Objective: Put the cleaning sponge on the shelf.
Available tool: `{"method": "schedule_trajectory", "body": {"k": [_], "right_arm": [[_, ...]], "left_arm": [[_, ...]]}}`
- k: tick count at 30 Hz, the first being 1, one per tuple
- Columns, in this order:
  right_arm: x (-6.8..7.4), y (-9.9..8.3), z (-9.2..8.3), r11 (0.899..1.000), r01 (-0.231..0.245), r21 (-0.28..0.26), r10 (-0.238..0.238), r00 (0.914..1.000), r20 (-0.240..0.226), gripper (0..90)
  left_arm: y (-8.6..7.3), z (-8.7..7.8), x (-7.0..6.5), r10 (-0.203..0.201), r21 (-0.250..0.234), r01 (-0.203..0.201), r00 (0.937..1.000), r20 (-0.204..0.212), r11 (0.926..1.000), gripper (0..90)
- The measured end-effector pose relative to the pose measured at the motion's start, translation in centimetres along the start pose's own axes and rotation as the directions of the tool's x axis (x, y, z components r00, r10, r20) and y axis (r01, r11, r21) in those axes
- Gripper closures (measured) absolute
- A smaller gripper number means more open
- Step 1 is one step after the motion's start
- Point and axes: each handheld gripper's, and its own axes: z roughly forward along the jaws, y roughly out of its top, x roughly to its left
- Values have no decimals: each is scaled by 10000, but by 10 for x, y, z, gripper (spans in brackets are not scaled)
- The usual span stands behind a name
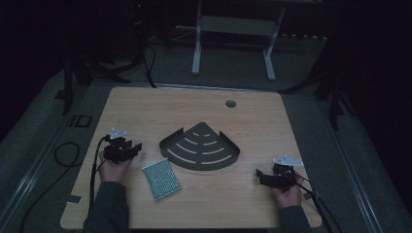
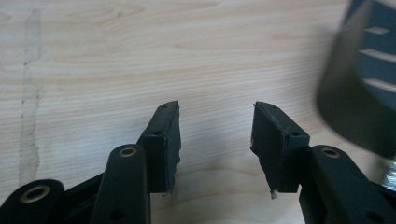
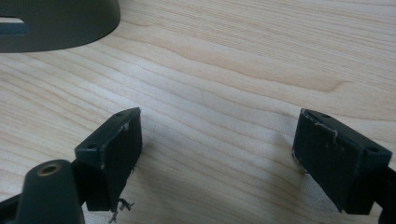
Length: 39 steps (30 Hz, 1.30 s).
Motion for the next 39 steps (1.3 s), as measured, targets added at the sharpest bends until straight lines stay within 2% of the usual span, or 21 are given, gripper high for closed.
{"method": "schedule_trajectory", "body": {"k": [1,7,12,16,19,22,26,29,33,39], "right_arm": [[0,0,0,10000,-11,-9,11,10000,-5,154],[0,0,0,10000,4,-1,-4,10000,0,154],[0,0,0,10000,10,2,-10,10000,-1,154],[0,0,0,10000,9,3,-9,10000,-2,154],[0,0,0,10000,-4,2,4,10000,-5,154],[0,0,0,10000,-7,1,7,10000,-5,154],[0,0,0,10000,-2,3,2,10000,-4,154],[0,0,0,10000,-3,1,3,10000,-4,154],[0,0,0,10000,4,-3,-4,10000,-10,154],[0,0,0,10000,4,5,-4,10000,-10,154]], "left_arm": [[0,-3,-2,42,-2,-42,9995,314,10000,545],[-2,-13,-6,38,-9,-38,9969,784,10000,596],[-3,-16,-14,377,269,-393,9977,557,9989,592],[-3,-19,-26,778,346,-813,9926,932,9961,675],[-4,-21,-38,1198,474,-1250,9879,986,9910,763],[-7,-23,-44,1298,691,-1373,9861,1040,9881,799],[-10,-26,-48,1171,648,-1269,9835,1380,9898,885],[-12,-25,-52,1293,762,-1410,9815,1413,9871,900],[-15,-21,-64,1661,925,-1845,9699,1780,9785,900],[-20,-20,-78,1994,1125,-2265,9568,2114,9675,900]]}}
